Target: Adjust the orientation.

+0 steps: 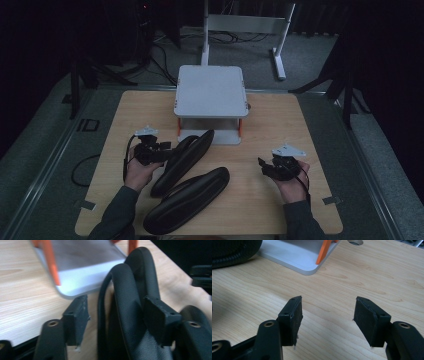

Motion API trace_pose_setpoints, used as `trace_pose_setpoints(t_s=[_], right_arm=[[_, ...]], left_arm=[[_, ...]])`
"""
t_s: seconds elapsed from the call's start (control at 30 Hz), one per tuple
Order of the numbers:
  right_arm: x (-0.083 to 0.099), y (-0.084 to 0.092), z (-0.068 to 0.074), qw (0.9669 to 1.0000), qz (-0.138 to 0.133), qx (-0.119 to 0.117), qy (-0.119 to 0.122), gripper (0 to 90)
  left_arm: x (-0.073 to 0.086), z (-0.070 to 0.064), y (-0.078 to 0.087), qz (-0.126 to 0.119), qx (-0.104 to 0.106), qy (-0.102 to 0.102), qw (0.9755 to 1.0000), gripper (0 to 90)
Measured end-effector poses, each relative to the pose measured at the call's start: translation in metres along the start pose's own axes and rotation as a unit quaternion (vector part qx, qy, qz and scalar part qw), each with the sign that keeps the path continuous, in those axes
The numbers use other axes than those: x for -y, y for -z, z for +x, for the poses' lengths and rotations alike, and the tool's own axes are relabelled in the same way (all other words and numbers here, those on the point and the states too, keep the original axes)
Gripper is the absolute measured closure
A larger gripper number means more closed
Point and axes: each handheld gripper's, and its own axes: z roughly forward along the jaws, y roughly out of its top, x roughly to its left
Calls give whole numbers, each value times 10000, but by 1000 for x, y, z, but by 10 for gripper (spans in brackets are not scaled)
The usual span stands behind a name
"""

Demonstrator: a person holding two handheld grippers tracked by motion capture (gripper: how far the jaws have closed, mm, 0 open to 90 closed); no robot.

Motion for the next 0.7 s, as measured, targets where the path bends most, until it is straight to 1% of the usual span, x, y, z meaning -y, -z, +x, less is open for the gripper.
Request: trace_pose_setpoints(t_s=[0.07, 0.1, 0.13, 0.17, 0.2, 0.23, 0.3, 0.37, 0.47, 0.57, 0.63, 0.7], right_arm=[[0, 0, 0, 10000, 0, 4, -4, 394], [0, 0, 0, 10000, 0, 4, -4, 394], [0, 0, 0, 10000, 0, 8, 0, 394], [0, 0, 0, 10000, 0, 8, 0, 394], [1, 0, -1, 10000, 4, 16, -4, 393], [1, 0, -1, 10000, 8, 22, -10, 393], [1, 0, -1, 10000, 9, 32, -27, 393], [1, -1, -1, 10000, 13, 35, -27, 393], [1, -1, -1, 10000, 9, 34, -33, 392], [1, -1, -1, 10000, 13, 31, -26, 393], [1, -1, -2, 10000, 15, 26, -25, 393], [1, 0, -2, 10000, 16, 24, -34, 393]], left_arm=[[-1, -4, -2, 36, 139, -45, 9999, 458], [-1, -4, -2, 36, 139, -45, 9999, 518], [-1, -4, -2, 36, 139, -45, 9999, 518], [-2, -7, -2, 53, 284, -115, 9995, 518], [-3, -9, -2, 66, 319, -154, 9994, 635], [-3, -10, -2, 103, 311, -169, 9993, 651], [-3, -10, -2, 167, 372, -173, 9990, 666], [-3, -10, -1, 175, 392, -183, 9989, 679], [-2, -11, 0, 122, 376, -211, 9990, 685], [-2, -14, 0, 118, 339, -266, 9990, 690], [-2, -15, 2, 125, 285, -340, 9989, 691], [-2, -15, 5, 84, 163, -371, 9991, 695]])
